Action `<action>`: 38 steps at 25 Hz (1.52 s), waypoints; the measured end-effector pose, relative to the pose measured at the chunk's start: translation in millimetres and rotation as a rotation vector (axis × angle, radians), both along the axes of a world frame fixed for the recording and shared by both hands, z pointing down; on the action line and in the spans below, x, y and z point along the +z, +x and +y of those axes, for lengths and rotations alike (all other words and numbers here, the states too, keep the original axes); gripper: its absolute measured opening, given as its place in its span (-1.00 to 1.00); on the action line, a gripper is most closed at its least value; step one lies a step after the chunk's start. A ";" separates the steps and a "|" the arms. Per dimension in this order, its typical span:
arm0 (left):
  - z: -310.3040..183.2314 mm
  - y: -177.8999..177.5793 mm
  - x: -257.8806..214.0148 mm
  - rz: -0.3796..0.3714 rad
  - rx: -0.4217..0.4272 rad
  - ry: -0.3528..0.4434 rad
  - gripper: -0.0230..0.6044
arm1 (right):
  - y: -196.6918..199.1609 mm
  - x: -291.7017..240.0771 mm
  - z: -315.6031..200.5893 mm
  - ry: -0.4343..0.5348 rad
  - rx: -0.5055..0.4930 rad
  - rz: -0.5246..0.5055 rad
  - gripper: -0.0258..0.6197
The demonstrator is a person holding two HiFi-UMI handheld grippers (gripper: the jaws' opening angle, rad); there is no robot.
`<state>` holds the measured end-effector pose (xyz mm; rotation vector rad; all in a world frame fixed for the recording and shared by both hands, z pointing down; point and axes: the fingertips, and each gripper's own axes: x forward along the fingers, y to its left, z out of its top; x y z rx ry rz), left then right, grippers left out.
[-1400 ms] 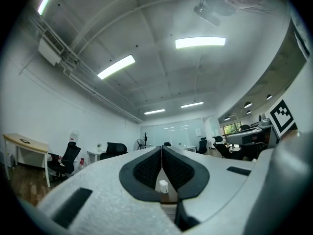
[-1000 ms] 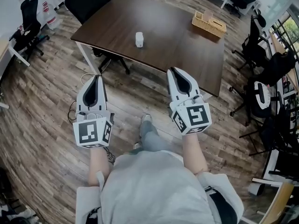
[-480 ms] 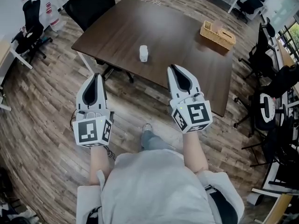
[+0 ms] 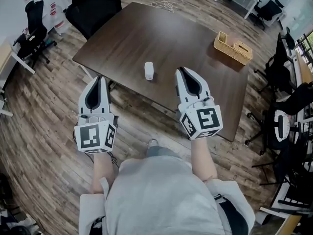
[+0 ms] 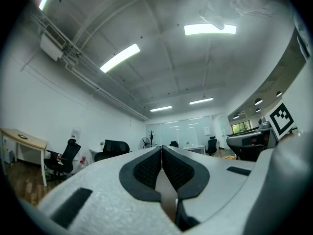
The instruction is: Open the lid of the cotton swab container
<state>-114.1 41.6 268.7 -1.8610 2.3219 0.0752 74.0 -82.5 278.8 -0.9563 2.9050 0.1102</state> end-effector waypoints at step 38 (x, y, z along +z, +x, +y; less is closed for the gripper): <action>-145.1 -96.1 56.6 0.052 0.134 -0.154 -0.90 | -108.0 252.3 -80.2 -0.546 0.070 0.360 -0.55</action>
